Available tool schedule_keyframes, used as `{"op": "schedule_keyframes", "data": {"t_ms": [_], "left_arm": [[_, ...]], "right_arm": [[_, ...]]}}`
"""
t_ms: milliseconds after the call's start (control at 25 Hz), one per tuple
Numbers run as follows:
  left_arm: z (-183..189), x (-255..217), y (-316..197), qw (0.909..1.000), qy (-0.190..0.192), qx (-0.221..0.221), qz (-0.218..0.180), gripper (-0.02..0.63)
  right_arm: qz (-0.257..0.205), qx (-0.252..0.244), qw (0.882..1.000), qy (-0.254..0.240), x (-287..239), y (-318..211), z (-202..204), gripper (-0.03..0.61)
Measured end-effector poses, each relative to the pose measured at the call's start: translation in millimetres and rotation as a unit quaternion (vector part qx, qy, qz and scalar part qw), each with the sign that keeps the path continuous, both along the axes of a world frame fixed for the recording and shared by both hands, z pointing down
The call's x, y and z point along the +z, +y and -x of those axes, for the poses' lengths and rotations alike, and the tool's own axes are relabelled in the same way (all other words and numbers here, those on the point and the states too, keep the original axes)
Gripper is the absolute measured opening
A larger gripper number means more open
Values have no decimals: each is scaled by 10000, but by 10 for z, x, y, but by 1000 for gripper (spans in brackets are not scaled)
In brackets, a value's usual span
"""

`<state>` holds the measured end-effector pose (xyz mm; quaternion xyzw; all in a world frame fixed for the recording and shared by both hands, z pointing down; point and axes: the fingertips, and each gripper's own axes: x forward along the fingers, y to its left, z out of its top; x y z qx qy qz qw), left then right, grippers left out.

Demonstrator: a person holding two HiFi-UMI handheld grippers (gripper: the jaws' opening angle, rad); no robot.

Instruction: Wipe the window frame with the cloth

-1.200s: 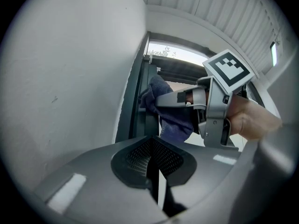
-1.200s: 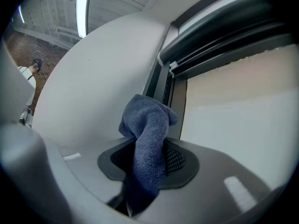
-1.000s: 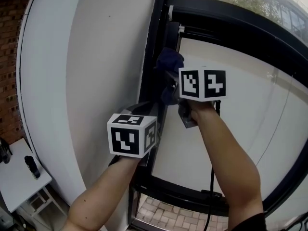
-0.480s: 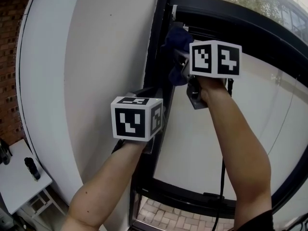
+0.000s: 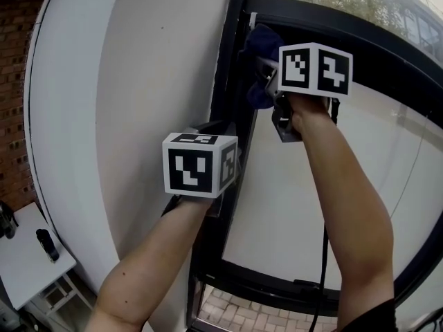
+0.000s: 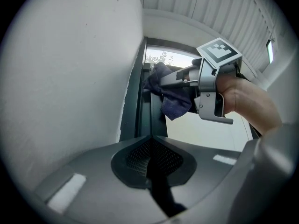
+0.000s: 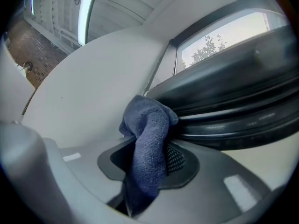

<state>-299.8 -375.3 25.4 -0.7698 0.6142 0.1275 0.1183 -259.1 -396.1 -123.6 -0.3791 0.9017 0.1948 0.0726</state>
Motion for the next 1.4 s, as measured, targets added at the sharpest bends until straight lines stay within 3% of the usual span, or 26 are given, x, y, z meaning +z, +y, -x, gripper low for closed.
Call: {"op": "schedule_keyframes", "data": {"t_ms": [440,960,1200,1400], "left_arm": [[-70,107,306,9997,-45,186,-161,-6],[-116,239,778,9998,-87,57,-178,-6],[-251,466,1027,9997,-108,115,-210,-6],[-303,646,1050,9996,16,234,-165,-6]], "right_arm": [[-96,-179,9998,-73,260,290,-150,133],[58,-226,9996,-166,605,671,-475,133],[126,-194,9997,-110,1030,919,-700,133],[473,-95,9987,-147,1509,948,-988,133]]}}
